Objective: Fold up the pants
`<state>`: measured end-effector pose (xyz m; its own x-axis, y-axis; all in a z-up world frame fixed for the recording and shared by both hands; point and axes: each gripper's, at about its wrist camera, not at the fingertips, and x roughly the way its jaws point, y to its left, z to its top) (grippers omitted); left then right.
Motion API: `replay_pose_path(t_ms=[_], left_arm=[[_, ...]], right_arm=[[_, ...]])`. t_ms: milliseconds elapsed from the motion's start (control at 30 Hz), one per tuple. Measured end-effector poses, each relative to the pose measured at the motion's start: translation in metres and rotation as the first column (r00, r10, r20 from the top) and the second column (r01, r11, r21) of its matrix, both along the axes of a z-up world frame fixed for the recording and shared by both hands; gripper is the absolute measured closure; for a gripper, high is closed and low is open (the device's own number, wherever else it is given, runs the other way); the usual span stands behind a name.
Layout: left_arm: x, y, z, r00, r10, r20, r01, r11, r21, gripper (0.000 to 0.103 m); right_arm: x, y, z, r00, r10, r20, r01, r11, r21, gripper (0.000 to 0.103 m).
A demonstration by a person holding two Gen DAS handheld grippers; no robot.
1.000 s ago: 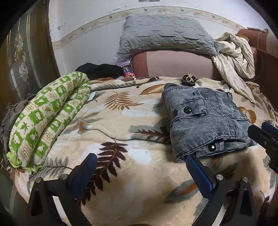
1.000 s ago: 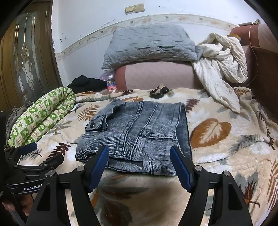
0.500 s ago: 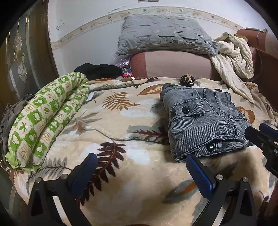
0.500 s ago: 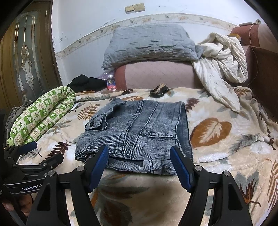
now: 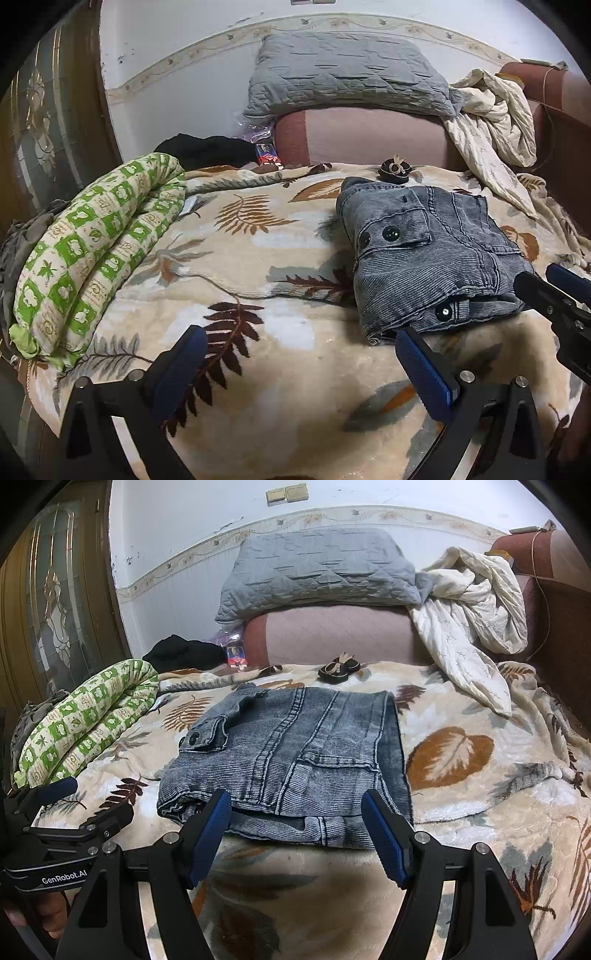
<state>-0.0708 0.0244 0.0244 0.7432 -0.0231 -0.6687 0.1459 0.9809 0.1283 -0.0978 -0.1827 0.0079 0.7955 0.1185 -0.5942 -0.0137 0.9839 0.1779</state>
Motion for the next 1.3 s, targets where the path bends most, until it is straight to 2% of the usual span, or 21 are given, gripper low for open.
replay_pose_path(t_ms=[1300], left_arm=[[0.0020,0.0008,-0.0080,1.000,-0.006,-0.012,0.005,1.000,-0.007,0.000]], right_arm=[[-0.0001,0.0056,-0.0018,1.000,0.018,0.003,-0.017,0.999,-0.027,0.029]])
